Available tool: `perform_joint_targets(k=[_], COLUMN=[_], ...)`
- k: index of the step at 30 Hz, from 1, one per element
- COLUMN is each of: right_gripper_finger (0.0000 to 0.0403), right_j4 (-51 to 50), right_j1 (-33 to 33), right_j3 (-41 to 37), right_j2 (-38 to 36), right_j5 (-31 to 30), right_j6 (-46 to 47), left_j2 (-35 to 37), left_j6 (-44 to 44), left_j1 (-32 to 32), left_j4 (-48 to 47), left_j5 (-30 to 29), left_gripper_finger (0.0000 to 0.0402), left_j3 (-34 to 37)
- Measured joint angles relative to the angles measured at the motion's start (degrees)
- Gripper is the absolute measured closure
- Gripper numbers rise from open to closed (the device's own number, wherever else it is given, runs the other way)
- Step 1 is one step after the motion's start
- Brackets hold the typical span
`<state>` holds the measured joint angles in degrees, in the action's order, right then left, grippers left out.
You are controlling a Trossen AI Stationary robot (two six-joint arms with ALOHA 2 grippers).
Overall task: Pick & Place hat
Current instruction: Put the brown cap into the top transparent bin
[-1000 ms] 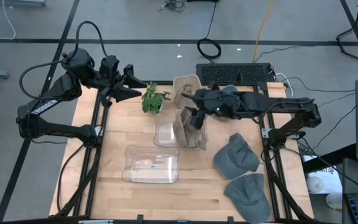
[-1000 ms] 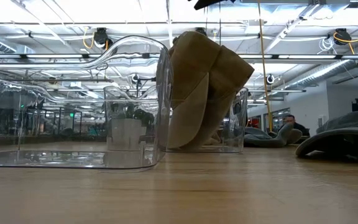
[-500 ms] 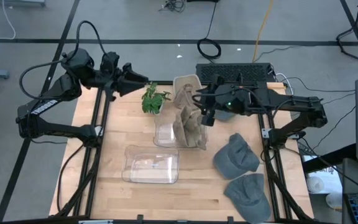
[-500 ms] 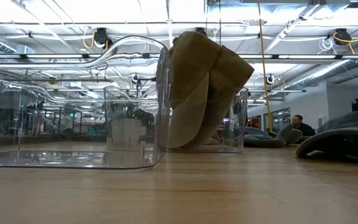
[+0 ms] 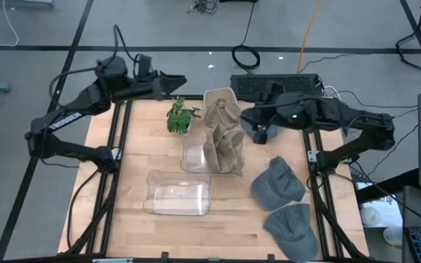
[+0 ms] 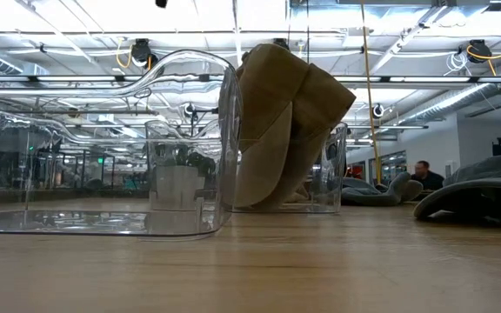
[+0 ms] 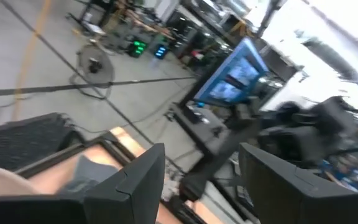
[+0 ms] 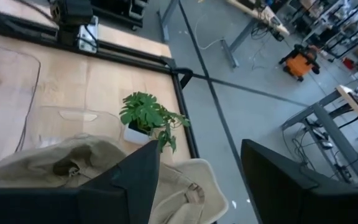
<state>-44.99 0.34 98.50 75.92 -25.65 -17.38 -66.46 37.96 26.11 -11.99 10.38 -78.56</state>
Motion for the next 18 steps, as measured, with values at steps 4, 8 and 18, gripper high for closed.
perform_joint_targets(k=[4, 8, 18], right_gripper_finger=[0.0188, 0.0189, 0.0190], right_j4=[-0.25, -0.28, -0.31], right_j1=[0.11, 0.11, 0.12], right_j3=[0.00, 0.00, 0.00], right_j2=[-2.28, -4.29, -5.25], right_j5=[0.29, 0.42, 4.01], right_j6=[1.28, 3.03, 2.74], left_j2=[-2.59, -5.61, -12.57], left_j6=[-0.29, -0.31, -0.35], left_j1=[1.84, 4.03, 9.05], left_j4=[0.55, 2.74, 8.49], left_j5=[-1.46, -1.50, -1.39], left_gripper_finger=[0.0188, 0.0188, 0.0188], left_j3=[0.00, 0.00, 0.02])
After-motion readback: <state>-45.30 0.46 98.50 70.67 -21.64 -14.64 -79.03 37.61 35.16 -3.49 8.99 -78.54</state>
